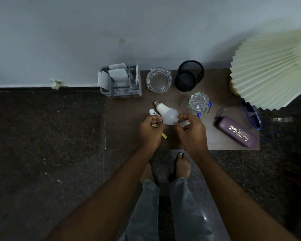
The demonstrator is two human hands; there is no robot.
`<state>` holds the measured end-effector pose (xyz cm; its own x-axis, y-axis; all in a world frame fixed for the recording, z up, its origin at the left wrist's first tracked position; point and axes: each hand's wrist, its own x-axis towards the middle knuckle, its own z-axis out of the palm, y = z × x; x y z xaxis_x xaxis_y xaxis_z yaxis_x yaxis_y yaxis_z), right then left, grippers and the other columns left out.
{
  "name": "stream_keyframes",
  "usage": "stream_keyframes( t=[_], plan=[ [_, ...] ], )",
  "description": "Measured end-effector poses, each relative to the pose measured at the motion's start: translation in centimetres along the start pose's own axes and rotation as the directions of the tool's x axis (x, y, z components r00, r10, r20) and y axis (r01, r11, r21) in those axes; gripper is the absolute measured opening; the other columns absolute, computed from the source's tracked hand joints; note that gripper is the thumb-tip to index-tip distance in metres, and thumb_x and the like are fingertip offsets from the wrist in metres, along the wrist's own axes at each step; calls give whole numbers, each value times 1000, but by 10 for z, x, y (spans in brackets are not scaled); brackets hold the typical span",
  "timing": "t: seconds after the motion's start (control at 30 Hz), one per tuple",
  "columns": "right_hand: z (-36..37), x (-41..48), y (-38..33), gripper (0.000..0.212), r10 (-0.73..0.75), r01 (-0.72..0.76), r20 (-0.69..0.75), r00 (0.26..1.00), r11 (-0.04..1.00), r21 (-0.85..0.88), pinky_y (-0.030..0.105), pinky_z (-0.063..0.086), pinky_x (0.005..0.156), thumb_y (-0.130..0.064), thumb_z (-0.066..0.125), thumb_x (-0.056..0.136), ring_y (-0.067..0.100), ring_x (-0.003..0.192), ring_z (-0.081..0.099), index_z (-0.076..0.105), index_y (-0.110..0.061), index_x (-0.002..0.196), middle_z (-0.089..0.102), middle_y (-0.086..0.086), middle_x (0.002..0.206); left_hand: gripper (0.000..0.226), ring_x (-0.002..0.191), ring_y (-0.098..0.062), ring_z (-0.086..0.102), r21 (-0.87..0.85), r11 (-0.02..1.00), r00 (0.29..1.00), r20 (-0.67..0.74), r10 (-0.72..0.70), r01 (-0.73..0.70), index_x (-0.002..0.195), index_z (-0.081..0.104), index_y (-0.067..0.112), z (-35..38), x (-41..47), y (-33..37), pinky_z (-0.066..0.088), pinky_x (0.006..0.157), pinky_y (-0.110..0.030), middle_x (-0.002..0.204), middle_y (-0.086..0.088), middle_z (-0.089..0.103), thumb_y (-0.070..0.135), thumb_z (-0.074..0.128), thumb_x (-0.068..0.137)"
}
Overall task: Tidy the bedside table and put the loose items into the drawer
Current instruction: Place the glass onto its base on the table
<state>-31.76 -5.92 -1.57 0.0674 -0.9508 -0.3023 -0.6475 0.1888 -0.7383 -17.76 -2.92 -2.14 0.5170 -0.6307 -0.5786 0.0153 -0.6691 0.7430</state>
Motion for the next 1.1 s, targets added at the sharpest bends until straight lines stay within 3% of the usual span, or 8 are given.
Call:
stream_keyframes(
  t=[0.13, 0.2, 0.33, 0.6, 0.7, 0.8, 0.93, 1.1],
  plan=[
    [-9, -1, 9, 22, 8, -8, -10, 1000, 1000, 29, 26, 57, 75, -25, 74, 90, 1, 91, 64, 69, -20, 111, 67, -5, 114, 16, 68, -3, 64, -12, 999, 999, 12, 51, -51, 91, 74, 18, 14, -7, 2, 56, 69, -28, 80, 9, 69, 3, 73, 85],
    [-13, -2, 13, 21, 32, -31, -24, 999, 999, 30, 29, 56, 77, -23, 73, 90, 13, 93, 66, 70, -19, 110, 67, -4, 112, 17, 75, -10, 66, -22, 999, 998, 30, 47, -47, 90, 73, 20, 21, -10, 3, 59, 74, -34, 82, 8, 70, 4, 73, 85],
    [-22, -1, 24, 20, 57, -56, -45, 997, 998, 26, 17, 52, 75, -24, 71, 90, 9, 94, 65, 69, -19, 109, 67, -4, 110, 19, 77, -22, 67, -24, 999, 998, 65, 23, -21, 87, 71, 27, 37, -17, 5, 59, 76, -47, 86, 0, 73, 8, 73, 87],
    [-37, 2, 36, 19, 97, -90, -94, 991, 993, 73, 42, 59, 75, -20, 72, 89, 14, 79, 68, 68, -17, 107, 68, -4, 107, 19, 79, -18, 70, -22, 996, 994, 70, 85, -84, 88, 68, 29, 56, -30, 12, 60, 71, -36, 88, 1, 74, 11, 72, 87],
    [-42, 6, 33, 23, 130, -117, -109, 986, 986, 119, 31, 58, 68, -21, 76, 86, 6, 73, 65, 63, -25, 105, 66, -12, 98, 27, 78, 1, 67, -29, 987, 986, 43, 158, -157, 93, 62, 35, 60, -31, 22, 50, 67, -11, 90, 13, 70, 13, 76, 84],
    [-47, 14, 27, 37, 112, -87, -132, 985, 980, 177, 7, 46, 63, -24, 79, 81, -5, 81, 62, 54, -37, 107, 61, -22, 92, 39, 91, -5, 66, -28, 970, 970, 24, 244, -243, 112, 60, 25, 64, -29, 32, 53, 75, -14, 107, 14, 65, 14, 81, 81],
    [-50, 30, 24, 66, 108, -87, -111, 988, 980, 181, 7, 42, 84, -29, 83, 77, -2, 108, 57, 49, -33, 133, 56, -21, 117, 58, 120, -5, 55, 57, 924, 926, 41, 376, -378, 132, 57, 18, 68, -22, 43, 52, 100, -30, 130, 14, 57, 14, 81, 79],
    [-55, 48, 24, 91, 29, -35, 36, 999, 980, 194, -4, 39, 89, -13, 85, 75, -12, 117, 52, 36, -22, 151, 52, -16, 135, 67, 115, 17, 50, 83, 908, 906, 153, 394, -410, 141, 52, 16, 72, -14, 52, 39, 95, -1, 132, 13, 58, 7, 78, 80]
  ],
)
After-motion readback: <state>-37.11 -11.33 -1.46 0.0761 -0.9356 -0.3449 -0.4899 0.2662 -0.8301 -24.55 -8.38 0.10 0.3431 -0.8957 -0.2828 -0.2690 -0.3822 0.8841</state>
